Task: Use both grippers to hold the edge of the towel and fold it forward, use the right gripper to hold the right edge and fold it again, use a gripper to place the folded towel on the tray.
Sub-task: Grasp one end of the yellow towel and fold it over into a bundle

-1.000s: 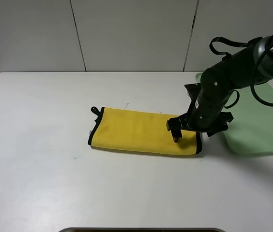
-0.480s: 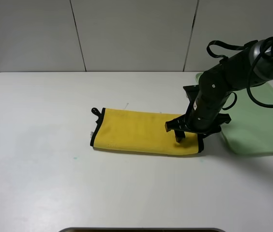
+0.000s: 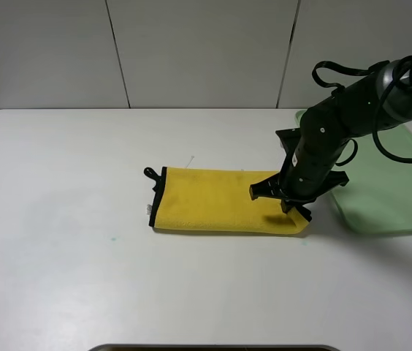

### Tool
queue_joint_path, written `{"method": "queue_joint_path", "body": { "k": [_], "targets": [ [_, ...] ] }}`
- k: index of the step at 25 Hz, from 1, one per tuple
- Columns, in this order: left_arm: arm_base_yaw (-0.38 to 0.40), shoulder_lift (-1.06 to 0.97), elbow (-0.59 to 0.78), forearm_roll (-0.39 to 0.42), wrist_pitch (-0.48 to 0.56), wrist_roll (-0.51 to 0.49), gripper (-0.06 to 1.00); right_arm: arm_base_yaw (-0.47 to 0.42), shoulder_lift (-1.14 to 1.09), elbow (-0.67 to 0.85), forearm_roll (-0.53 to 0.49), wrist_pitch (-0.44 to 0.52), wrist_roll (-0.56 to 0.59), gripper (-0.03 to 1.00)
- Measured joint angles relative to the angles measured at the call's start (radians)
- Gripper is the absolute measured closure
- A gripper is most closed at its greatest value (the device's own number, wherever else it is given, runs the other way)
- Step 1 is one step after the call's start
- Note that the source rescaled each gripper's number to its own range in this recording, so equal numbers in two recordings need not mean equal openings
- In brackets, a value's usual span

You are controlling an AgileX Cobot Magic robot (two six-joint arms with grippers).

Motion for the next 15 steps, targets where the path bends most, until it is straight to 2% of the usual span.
{"method": "queue_joint_path", "body": {
  "k": [3,9,15],
  "targets": [
    [0.000,0.000,0.000,0.000,0.000,0.000,0.04,0.000,0.000,-0.012,-0.001,0.025,-0.012,0.93],
    [0.000,0.000,0.000,0.000,0.000,0.000,0.04,0.000,-0.040,-0.111,-0.001,0.194,-0.077,0.93],
    [0.000,-0.003,0.000,0.000,0.000,0.000,0.04,0.000,-0.079,-0.254,-0.031,0.361,-0.188,0.93]
  ]
}}
